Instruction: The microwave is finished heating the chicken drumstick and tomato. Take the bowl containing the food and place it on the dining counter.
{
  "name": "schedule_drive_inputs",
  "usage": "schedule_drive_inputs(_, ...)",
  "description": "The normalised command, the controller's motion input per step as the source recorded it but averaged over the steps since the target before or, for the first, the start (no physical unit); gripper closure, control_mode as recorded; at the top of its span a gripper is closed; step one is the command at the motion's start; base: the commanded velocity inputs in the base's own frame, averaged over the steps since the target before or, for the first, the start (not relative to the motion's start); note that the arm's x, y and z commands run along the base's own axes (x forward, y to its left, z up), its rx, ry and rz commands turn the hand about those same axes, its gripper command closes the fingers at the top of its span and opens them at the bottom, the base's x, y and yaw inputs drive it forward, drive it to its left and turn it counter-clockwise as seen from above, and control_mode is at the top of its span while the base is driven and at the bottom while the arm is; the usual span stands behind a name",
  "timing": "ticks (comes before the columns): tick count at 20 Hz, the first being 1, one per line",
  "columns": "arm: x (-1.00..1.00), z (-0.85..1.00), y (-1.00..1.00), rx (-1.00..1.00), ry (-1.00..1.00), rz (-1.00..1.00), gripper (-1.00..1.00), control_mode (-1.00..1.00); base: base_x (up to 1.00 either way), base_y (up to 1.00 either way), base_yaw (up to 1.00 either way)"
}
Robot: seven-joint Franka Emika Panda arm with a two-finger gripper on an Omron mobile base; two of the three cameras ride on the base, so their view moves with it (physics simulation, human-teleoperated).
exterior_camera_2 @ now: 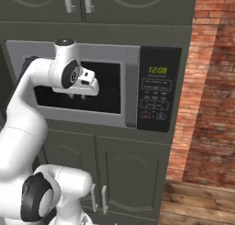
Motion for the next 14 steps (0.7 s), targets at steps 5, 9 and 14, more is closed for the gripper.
schedule_drive_inputs(5,-0.47,-0.16,0.00,-0.04,-0.14,0.00,-1.00,-1.00,0.00,0.00,0.00)
schedule_drive_inputs(9,-0.97,-0.12,0.00,-0.04,-0.40,0.00,-1.00,-1.00,0.00,0.00,0.00)
schedule_drive_inputs(14,-0.53,0.00,-0.10,0.01,-0.20,-0.01,-1.00,-1.00,0.00,0.00,0.00)
